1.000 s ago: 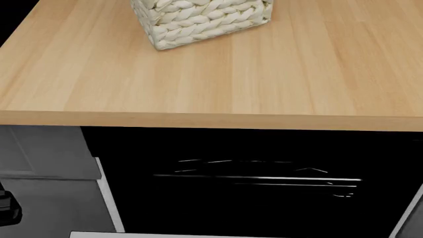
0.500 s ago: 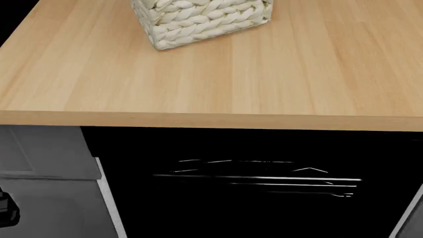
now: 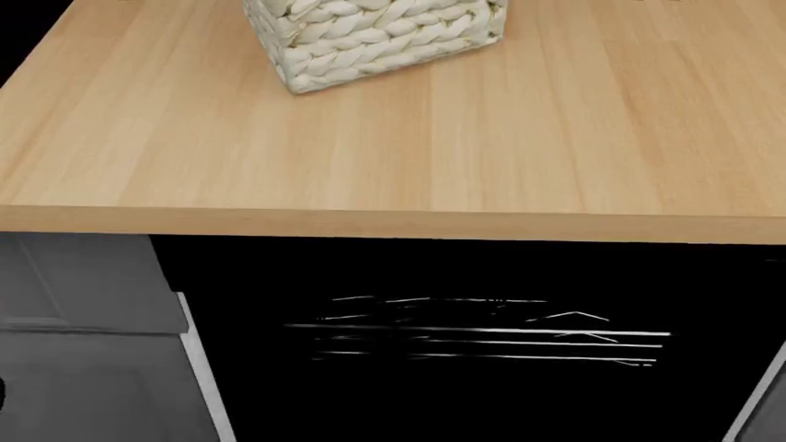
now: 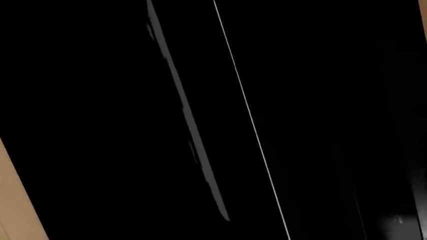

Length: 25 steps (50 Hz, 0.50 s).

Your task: Open the dishwasher door

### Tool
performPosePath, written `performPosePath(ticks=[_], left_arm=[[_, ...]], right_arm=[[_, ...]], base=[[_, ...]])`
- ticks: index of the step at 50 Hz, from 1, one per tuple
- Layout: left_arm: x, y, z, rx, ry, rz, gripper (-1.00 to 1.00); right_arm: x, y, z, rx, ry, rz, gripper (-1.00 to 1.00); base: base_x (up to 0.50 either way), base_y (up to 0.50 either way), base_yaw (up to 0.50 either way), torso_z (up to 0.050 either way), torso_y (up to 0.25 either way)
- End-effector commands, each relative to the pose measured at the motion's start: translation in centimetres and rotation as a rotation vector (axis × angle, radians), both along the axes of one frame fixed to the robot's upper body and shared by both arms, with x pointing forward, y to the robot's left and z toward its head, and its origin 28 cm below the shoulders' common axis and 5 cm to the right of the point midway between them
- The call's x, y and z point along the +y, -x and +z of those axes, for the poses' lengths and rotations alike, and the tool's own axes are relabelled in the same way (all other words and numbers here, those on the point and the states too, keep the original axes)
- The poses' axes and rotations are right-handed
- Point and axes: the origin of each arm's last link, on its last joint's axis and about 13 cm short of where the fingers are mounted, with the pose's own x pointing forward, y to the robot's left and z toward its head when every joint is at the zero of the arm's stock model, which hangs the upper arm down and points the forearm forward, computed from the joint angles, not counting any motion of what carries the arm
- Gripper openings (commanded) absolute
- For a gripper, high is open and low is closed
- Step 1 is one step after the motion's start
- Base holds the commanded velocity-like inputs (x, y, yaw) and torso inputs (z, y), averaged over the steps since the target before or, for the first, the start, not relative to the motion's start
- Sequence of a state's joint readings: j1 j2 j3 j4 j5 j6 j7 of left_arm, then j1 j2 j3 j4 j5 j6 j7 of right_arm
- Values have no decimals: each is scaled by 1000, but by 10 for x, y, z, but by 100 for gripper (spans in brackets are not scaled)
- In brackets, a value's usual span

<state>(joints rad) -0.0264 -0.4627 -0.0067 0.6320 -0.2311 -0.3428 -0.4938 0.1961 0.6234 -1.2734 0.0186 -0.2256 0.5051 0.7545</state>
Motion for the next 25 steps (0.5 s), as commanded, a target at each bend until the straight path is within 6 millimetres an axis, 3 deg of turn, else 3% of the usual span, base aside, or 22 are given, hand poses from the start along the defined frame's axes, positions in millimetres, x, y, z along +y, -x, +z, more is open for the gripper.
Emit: performPosePath(ticks=[1, 5, 25], left_arm=[[8, 4, 11, -11, 42, -17, 100], [10, 5, 13, -21, 40, 1, 100], [10, 5, 13, -23, 42, 2, 100]], right_arm=[[19, 49, -38, 418, -150, 74, -100], [18, 55, -56, 438, -154, 73, -100], [17, 78, -104, 539, -124, 83, -100]], base=[[0, 4, 5, 0, 0], [3, 4, 5, -3, -5], [2, 1, 2, -3, -5]])
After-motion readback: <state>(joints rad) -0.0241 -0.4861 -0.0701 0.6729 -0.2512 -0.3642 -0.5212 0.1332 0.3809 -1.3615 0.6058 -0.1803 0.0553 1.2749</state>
